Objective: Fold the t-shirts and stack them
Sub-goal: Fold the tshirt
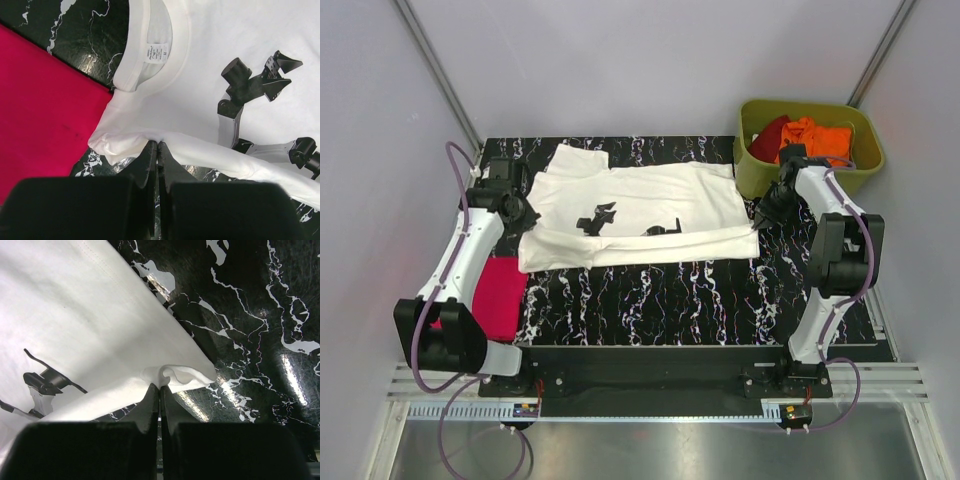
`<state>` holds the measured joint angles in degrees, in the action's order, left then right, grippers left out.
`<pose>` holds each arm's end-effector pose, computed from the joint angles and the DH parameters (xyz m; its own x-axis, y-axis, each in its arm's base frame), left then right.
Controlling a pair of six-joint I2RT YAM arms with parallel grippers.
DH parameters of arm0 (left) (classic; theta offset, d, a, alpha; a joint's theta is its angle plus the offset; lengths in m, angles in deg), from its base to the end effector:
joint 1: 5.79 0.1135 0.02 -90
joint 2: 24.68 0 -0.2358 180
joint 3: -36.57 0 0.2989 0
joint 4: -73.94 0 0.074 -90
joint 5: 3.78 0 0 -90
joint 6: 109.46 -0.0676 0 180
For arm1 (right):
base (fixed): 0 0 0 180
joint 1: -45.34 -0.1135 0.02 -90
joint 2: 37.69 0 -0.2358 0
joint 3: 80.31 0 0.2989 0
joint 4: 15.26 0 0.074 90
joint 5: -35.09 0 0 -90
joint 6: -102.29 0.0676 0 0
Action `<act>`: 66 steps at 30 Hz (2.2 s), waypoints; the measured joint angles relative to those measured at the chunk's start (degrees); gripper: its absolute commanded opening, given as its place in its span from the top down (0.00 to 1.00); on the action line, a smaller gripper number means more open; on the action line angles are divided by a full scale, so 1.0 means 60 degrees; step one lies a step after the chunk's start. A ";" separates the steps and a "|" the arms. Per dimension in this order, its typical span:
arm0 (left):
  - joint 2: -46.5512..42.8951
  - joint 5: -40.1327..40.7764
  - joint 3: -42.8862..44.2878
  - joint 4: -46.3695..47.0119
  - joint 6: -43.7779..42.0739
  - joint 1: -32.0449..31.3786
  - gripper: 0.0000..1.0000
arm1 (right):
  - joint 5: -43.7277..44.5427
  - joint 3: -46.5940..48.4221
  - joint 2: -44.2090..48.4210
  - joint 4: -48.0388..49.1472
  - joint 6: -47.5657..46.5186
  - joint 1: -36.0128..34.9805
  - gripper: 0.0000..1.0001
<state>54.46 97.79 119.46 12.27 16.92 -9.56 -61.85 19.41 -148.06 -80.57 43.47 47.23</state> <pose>0.3484 -0.0094 0.2458 -0.6559 -0.5391 -0.5284 -0.5352 0.8257 -0.1782 0.4301 -0.0060 0.1424 -0.8278 0.5415 -0.1469 0.5049 0.8331 0.2259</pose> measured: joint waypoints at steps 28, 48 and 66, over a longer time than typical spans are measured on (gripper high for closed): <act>0.1235 0.0004 0.0601 0.0590 -0.0277 0.0204 1.00 | 0.0357 -0.0696 -0.0036 0.2167 0.0845 -0.0226 1.00; 0.1781 0.0004 0.0623 0.1035 -0.0342 0.0295 1.00 | 0.0488 -0.0758 -0.0051 0.2528 0.1330 -0.0233 1.00; 0.2980 0.0863 0.1293 0.1064 -0.1027 0.0266 0.34 | 0.0754 -0.0528 -0.0390 0.2510 0.1388 -0.0251 0.56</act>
<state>72.34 102.97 127.22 18.66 10.75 -7.96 -57.33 16.24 -150.40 -65.51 51.80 45.72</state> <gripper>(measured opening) 0.579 0.390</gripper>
